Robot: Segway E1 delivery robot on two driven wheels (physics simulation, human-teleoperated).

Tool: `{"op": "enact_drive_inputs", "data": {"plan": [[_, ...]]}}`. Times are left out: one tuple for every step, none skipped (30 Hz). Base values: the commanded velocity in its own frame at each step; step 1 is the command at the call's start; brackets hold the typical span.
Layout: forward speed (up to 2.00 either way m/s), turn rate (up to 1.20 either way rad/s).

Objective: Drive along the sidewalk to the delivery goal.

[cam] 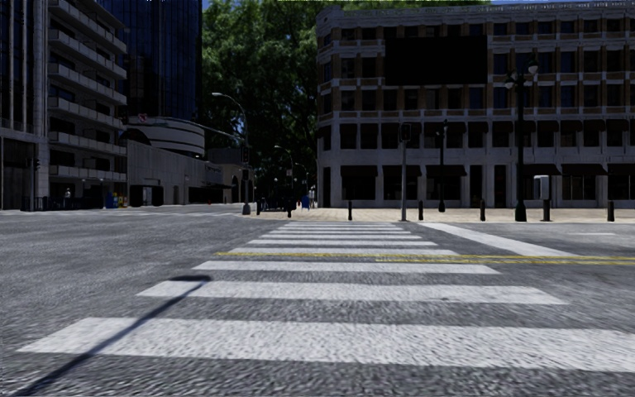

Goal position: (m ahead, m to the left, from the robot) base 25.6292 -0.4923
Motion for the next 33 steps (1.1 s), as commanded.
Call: {"op": "enact_drive_inputs", "data": {"plan": [[2.0,0.0],[2.0,0.0],[2.0,0.0],[2.0,0.0],[2.0,0.0],[2.0,0.0],[2.0,0.0],[2.0,0.0],[2.0,0.0],[2.0,0.0],[2.0,0.0],[2.0,0.0],[2.0,0.0],[2.0,0.0],[2.0,0.0],[2.0,0.0],[2.0,0.0],[2.0,0.0],[2.0,0.0],[2.0,0.0],[2.0,0.0],[2.0,0.0],[2.0,0.0],[2.0,0.0],[2.0,0.0],[2.0,0.0],[2.0,0.0],[2.0,0.0],[2.0,0.0],[2.0,0.0],[2.0,0.0],[2.0,0.0],[2.0,0.0]]}}
